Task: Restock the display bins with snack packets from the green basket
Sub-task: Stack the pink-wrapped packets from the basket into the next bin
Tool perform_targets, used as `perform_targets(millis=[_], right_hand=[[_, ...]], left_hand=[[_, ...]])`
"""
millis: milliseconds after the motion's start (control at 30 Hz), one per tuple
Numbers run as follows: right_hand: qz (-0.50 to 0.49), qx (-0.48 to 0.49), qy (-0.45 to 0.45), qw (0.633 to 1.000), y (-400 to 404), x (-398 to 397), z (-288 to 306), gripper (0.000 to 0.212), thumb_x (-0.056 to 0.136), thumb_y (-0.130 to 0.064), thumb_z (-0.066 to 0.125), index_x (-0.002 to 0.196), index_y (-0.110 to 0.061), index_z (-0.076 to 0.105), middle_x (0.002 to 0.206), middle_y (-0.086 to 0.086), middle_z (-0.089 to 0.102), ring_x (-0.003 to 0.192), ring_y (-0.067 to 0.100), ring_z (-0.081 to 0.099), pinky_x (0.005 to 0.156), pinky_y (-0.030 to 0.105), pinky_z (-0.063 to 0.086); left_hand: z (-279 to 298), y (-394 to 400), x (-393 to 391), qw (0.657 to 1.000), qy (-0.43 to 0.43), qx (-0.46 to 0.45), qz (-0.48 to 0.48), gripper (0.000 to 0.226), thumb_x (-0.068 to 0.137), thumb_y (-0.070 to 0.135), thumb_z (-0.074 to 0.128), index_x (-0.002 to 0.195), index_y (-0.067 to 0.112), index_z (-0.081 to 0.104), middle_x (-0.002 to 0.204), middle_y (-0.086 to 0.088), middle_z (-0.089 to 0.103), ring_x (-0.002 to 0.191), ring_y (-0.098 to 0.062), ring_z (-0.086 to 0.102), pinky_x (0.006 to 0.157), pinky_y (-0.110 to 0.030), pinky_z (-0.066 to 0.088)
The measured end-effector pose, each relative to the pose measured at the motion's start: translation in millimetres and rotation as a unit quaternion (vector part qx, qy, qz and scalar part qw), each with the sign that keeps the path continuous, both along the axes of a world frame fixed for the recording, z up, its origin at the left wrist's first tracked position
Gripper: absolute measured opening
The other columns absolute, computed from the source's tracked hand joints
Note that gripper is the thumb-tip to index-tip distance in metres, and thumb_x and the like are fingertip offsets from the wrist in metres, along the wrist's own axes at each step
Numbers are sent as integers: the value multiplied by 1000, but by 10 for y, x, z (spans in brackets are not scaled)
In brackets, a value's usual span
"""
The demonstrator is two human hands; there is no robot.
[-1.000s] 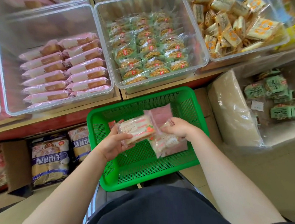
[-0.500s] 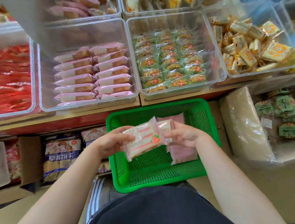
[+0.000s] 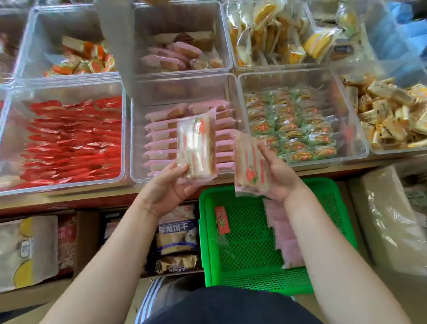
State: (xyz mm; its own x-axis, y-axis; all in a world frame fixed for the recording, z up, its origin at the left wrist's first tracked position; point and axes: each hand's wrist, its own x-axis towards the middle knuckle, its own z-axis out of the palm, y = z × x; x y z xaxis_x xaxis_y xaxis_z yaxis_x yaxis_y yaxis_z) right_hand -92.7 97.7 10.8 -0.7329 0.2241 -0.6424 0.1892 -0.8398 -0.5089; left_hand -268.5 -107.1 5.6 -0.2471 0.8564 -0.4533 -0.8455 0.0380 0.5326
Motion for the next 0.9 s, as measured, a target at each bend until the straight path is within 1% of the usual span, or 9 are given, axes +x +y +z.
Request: perform_targets(millis=[133,300,400,467,533,600,733,800,900], right_hand=[[-6,-24,42,999,-160,-389,25,58,86,-41,63,135,-10,59,134,18,60,126,35,56,110,58,38],[18,49,-9,999,-65,-883,-54,51,88,-15,64,137,-3,52,128,19,64,120,34,61,113,55,35],[-8,110,-50,993,100,-1239,-44,47,91,-14,64,134,0,52,125,19,66,113,30,66,92,42,56],[-25,231,-100,967,216,-1490,-45,43,92,-18,67,130,-2,55,120,15,69,111,29,67,77,36,60],[-6,428,-140,893,349,-1711,-26,35,93,-22,68,125,-10,59,113,1,70,108,19,66,87,34,56],[32,596,-122,793,452,-1879,28,34,93,-19,65,126,-22,58,111,-7,64,105,11,61,94,29,50],[131,847,-172,486,647,-2183,-41,37,94,-17,55,129,-27,56,122,2,63,112,28,57,100,42,37],[209,872,-203,393,721,-2296,-187,36,92,-8,48,123,-22,59,117,7,64,110,32,56,100,44,34],[265,871,-223,350,750,-2360,-415,32,88,0,46,111,-13,63,106,16,63,102,37,57,95,46,36]], left_hand=[[85,-66,-337,998,25,20,-50,82,66,11,86,138,6,49,131,-19,62,116,-29,64,91,-37,57],[14,19,-850,993,95,-61,-19,54,89,6,60,141,11,45,136,-18,59,122,-36,59,96,-49,53],[-1,192,-1195,967,207,-149,21,37,94,10,60,131,10,55,120,-13,68,114,-32,65,83,-41,59],[8,362,-1378,900,367,-232,37,20,89,10,65,109,13,66,100,-6,72,98,-25,71,81,-36,59],[-3,555,-1520,775,559,-291,37,4,86,18,66,89,15,68,82,-5,69,79,-21,66,74,-35,53],[-64,747,-1639,667,680,-304,20,15,88,24,62,97,14,68,91,-12,68,87,-32,62,75,-37,46],[-256,995,-1844,504,816,-281,16,41,82,19,50,118,24,67,104,-13,69,94,-40,62,78,-43,49],[-374,1078,-1918,456,834,-306,-45,43,81,22,49,121,24,65,107,-13,66,97,-40,60,79,-44,45],[-548,1190,-2010,431,832,-328,-124,27,83,19,62,111,21,63,99,-13,63,91,-38,61,71,-40,44]])
